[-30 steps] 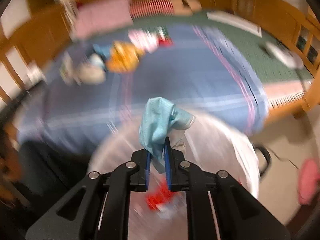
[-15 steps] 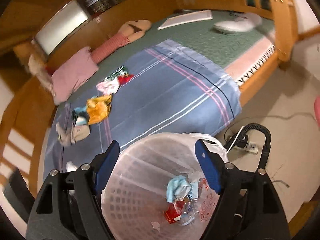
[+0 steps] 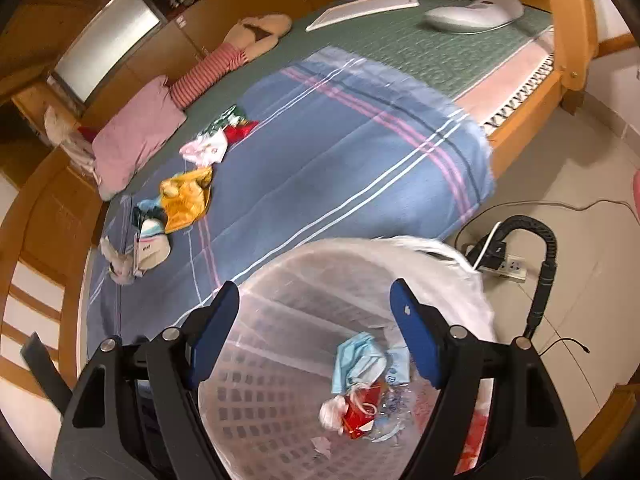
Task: Collect trash
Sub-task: 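Return the right tool to the bed and close on the green paper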
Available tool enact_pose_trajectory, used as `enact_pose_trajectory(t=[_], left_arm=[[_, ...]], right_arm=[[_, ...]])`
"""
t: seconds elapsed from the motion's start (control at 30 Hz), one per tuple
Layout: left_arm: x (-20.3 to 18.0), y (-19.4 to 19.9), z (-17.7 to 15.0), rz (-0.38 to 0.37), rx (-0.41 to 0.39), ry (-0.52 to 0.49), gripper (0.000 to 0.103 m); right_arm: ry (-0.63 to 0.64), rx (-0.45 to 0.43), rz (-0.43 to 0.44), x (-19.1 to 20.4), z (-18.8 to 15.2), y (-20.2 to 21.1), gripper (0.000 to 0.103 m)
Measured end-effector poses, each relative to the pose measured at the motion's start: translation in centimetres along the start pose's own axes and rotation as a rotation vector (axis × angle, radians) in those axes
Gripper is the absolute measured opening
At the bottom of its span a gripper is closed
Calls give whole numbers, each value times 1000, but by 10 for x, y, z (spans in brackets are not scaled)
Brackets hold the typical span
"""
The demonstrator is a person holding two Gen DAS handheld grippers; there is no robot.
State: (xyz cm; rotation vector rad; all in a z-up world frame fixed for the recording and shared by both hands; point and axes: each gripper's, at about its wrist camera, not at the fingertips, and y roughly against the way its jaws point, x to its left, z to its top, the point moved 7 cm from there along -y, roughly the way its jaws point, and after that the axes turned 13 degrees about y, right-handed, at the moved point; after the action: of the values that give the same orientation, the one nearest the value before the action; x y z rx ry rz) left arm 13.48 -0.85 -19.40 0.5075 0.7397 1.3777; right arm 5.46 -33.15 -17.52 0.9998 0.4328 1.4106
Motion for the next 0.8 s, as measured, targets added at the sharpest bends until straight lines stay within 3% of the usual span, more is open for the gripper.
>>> enact_pose_trajectory(t=[0.2,0.47,0.67,0.8], left_arm=[[71,10,39,233,-150,-28,94],[140,11,89,328,-166,-36,95],[215,-3,125,399,-168,-12,95],[297,-5,147,471,-138,133,95]], right_arm=[[49,35,-9,22,3,-17,77],[181,95,-11,92,17,-50,77],[312,124,57,195,30,-87,77],[435,91,98,289,44,-124,77]])
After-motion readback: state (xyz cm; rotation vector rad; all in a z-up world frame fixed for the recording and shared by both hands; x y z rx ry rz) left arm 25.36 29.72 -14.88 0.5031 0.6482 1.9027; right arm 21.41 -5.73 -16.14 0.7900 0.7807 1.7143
